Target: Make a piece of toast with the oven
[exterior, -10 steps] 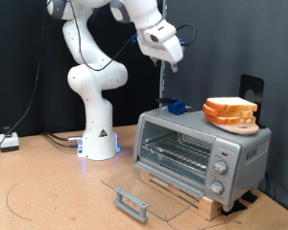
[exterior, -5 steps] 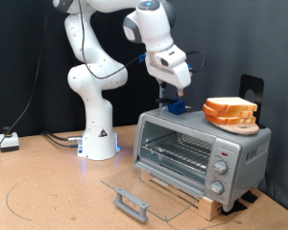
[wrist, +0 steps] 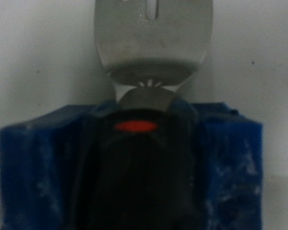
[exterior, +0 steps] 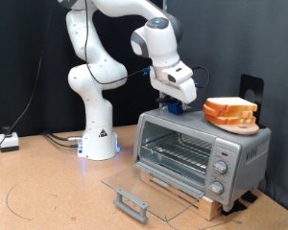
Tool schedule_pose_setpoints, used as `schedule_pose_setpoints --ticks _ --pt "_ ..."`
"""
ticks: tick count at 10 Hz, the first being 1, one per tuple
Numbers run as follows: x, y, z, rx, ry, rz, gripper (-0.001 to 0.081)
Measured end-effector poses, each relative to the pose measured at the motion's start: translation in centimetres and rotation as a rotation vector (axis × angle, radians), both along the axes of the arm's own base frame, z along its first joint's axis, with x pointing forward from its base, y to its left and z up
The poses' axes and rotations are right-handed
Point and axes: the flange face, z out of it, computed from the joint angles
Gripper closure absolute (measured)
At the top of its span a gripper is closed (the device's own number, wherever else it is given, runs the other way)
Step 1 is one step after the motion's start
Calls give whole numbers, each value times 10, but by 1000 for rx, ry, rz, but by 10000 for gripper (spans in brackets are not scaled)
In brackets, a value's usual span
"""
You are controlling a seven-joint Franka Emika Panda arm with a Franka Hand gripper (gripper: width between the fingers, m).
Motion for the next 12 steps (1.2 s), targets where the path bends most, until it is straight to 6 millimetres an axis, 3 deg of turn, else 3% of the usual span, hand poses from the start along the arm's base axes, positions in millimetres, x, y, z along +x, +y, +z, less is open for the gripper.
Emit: schedule_pose_setpoints --ticks 4,12 --pt "-1 6 -8 26 3 49 -1" --pt "-2 15 -6 41 -55 140 -1"
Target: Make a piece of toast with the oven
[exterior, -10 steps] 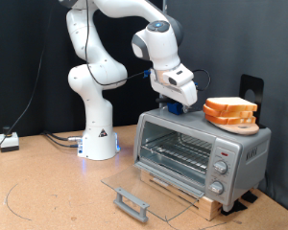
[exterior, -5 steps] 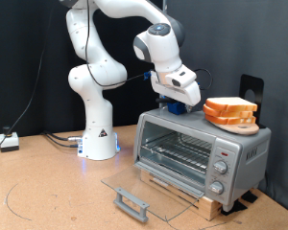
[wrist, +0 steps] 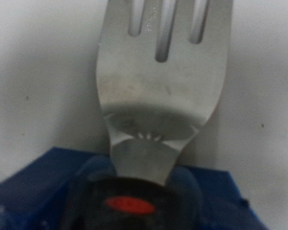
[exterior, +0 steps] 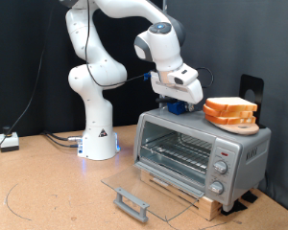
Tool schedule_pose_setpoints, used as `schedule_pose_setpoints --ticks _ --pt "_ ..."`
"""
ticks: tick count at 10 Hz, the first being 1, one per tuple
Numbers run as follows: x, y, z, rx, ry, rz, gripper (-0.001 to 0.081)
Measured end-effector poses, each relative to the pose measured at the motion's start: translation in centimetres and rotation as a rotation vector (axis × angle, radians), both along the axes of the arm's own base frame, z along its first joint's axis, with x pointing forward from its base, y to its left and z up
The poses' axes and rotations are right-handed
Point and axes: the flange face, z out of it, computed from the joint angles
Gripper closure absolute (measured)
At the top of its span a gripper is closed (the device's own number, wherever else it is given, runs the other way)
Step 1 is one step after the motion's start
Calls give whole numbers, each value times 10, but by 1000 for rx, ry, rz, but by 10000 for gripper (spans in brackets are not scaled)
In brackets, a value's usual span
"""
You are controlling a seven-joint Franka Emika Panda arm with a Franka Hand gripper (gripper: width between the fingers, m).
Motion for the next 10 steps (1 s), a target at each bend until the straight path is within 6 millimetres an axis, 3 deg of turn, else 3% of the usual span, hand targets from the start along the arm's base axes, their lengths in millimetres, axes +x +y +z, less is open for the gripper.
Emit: schedule_pose_setpoints --ticks 4,6,7,8,10 --pt "0 -1 0 -40 -13 22 -1" --pt "-1 -3 0 -61 -8 21 277" --pt "-1 -4 0 -64 -6 15 277" --pt "-1 -4 0 -65 -4 13 403" --pt "0 -5 0 -64 -5 9 402"
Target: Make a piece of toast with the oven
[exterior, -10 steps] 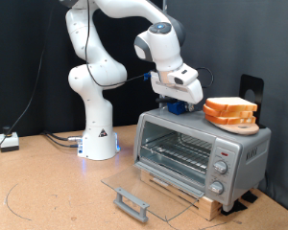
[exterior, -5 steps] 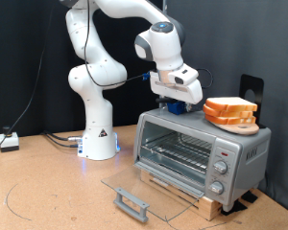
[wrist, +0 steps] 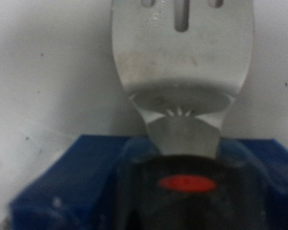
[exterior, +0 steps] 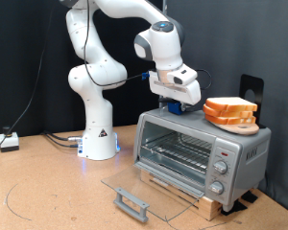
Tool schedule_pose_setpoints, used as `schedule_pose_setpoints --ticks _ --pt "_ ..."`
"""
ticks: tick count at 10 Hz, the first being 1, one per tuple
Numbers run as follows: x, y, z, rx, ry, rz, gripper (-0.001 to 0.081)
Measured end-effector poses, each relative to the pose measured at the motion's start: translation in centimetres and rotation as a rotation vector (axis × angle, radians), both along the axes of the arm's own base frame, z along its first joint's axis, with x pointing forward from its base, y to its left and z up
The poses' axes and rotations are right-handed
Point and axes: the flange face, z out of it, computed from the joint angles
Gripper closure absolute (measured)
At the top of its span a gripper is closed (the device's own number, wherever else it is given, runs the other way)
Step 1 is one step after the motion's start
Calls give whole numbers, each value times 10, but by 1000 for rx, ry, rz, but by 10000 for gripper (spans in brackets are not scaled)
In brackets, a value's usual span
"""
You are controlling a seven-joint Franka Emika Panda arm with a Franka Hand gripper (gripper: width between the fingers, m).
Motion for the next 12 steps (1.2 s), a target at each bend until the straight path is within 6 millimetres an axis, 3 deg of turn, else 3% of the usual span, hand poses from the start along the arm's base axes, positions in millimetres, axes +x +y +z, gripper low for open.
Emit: schedule_pose_setpoints --ticks 3,6,8,12 --pt "1 -4 10 38 1 -25 402" --pt "0 -15 42 129 13 -56 394" --pt "4 -18 39 126 -29 -107 394" --pt "21 -76 39 159 -77 -318 394"
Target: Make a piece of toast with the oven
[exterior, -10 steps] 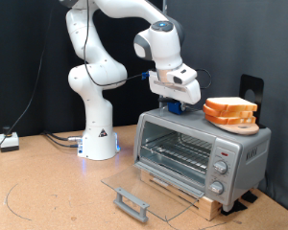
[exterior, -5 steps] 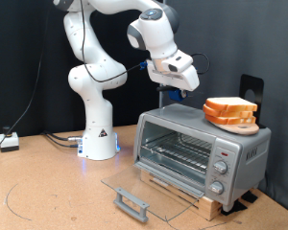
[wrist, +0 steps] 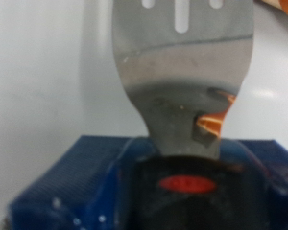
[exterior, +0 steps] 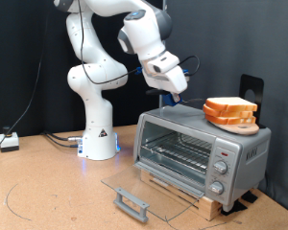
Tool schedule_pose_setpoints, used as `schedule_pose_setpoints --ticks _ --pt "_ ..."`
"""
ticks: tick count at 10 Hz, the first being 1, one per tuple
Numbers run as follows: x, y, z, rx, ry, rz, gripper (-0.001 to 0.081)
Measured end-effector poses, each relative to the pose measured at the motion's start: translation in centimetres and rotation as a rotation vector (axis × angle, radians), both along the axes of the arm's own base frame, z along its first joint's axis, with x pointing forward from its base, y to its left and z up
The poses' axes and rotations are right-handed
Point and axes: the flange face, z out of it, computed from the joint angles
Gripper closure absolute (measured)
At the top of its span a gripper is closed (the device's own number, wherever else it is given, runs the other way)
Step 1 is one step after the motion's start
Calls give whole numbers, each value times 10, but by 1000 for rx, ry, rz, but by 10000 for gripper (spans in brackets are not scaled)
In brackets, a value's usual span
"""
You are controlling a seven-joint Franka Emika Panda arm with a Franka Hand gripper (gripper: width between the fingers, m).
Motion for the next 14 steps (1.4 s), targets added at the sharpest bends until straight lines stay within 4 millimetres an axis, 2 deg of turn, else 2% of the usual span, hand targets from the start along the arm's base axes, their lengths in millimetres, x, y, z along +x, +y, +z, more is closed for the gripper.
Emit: schedule_pose_setpoints --ticks 5,8,9,11,14 --pt "-2 -77 10 31 8 -112 394" --pt "-14 -120 12 26 20 -134 394" --pt "-19 -126 13 45 28 -120 394" --pt "-17 -124 13 34 21 -126 394" --pt "1 -108 14 -8 9 -196 394"
